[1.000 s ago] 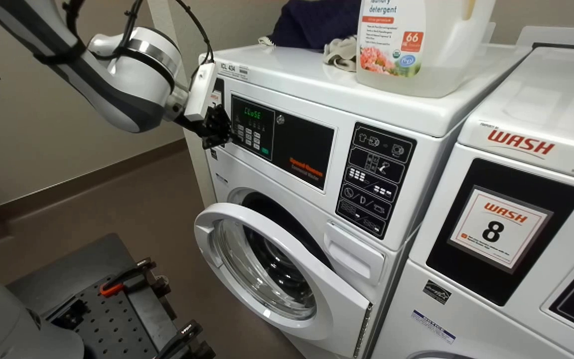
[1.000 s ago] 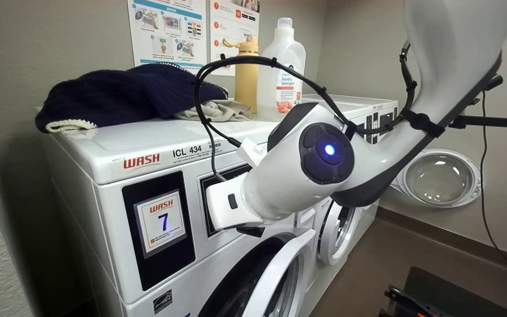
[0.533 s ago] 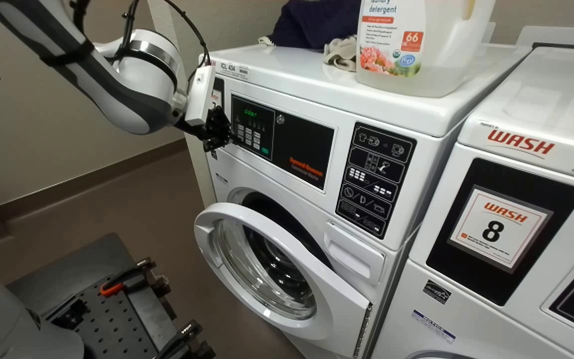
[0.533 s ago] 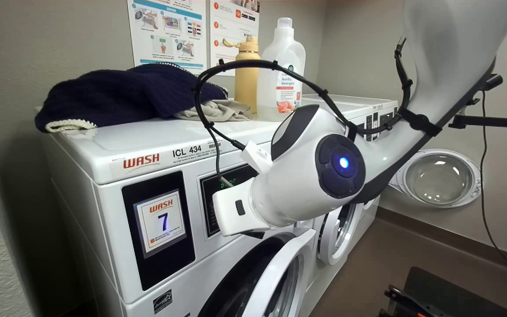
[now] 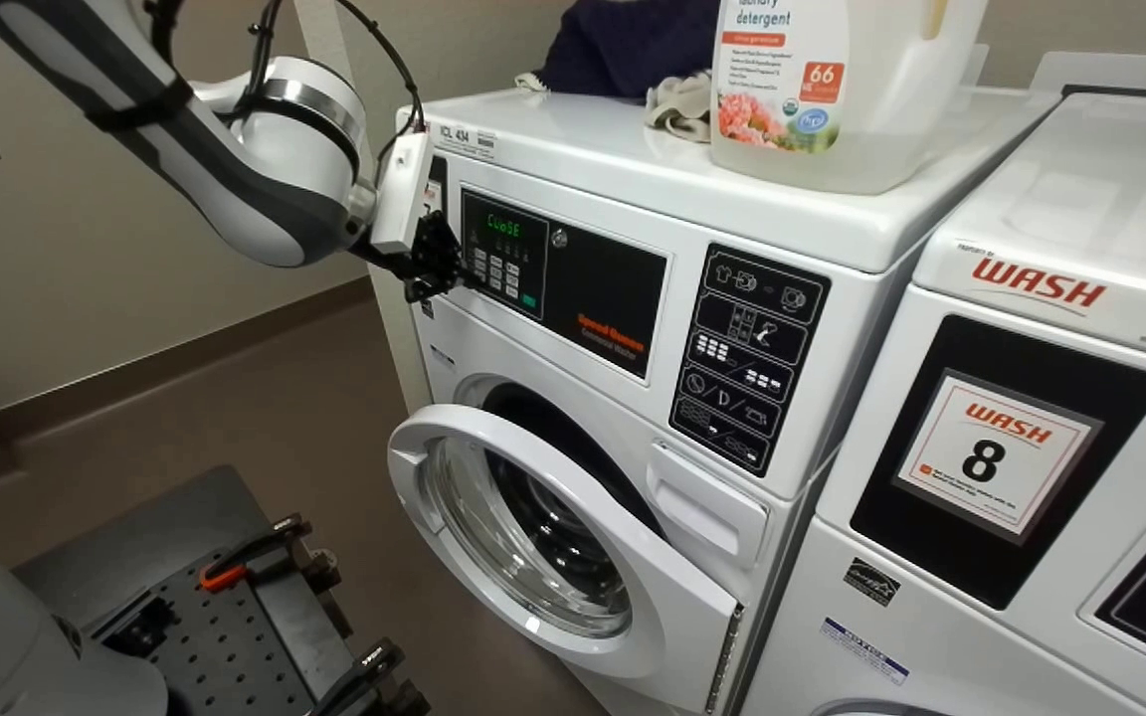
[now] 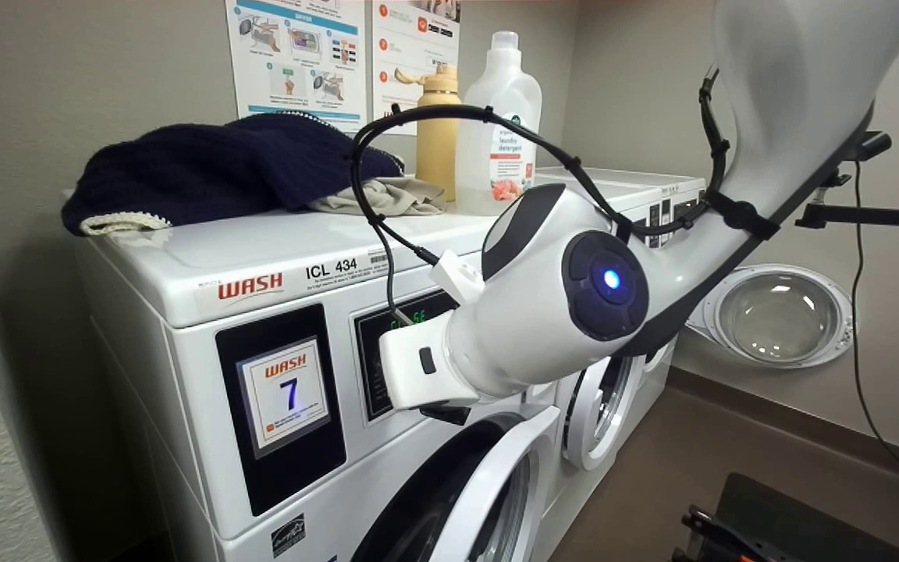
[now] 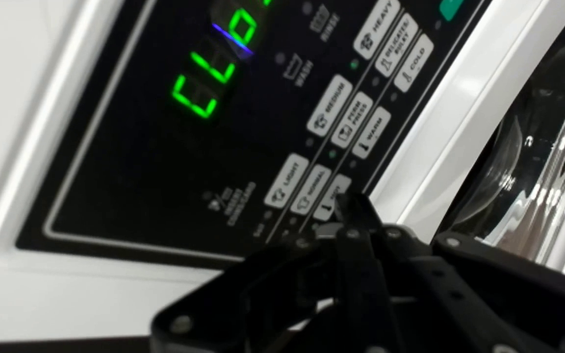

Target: Press a button on the washing machine

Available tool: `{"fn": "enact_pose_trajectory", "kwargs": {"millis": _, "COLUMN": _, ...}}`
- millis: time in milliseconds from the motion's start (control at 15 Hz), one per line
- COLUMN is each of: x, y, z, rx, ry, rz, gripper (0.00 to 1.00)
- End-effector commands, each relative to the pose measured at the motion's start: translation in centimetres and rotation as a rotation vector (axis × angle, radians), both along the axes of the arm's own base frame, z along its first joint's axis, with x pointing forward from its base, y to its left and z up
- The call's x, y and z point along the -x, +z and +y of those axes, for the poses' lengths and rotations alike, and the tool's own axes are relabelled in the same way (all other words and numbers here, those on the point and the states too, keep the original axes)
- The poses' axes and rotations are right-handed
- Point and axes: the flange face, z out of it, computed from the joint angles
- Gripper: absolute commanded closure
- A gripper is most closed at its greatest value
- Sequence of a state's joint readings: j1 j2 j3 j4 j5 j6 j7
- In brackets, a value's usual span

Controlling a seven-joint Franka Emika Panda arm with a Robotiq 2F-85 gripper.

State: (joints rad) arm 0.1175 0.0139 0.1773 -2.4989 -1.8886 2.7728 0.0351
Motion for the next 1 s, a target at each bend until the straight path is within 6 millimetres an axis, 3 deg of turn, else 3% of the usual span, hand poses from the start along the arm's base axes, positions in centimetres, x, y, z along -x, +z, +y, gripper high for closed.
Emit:
{"fn": "enact_pose_trajectory", "kwargs": {"millis": 0, "x": -1.1, "y": 1.4, "z": 0.9, "rx": -0.115, "ry": -0.007, "rz": 0.019, "gripper": 1.00}}
{"fn": "enact_pose_trajectory", "kwargs": {"millis": 400, "x": -0.8, "y": 2.6, "z": 3.9, "rx": -0.307, "ry": -0.018, "rz": 0.151, "gripper": 1.00}}
{"fn": "enact_pose_trajectory", "kwargs": {"millis": 933, "x": 0.3, "y": 1.6, "z": 7.4, "rx": -0.363, "ry": -0.109, "rz": 0.307, "gripper": 1.00}}
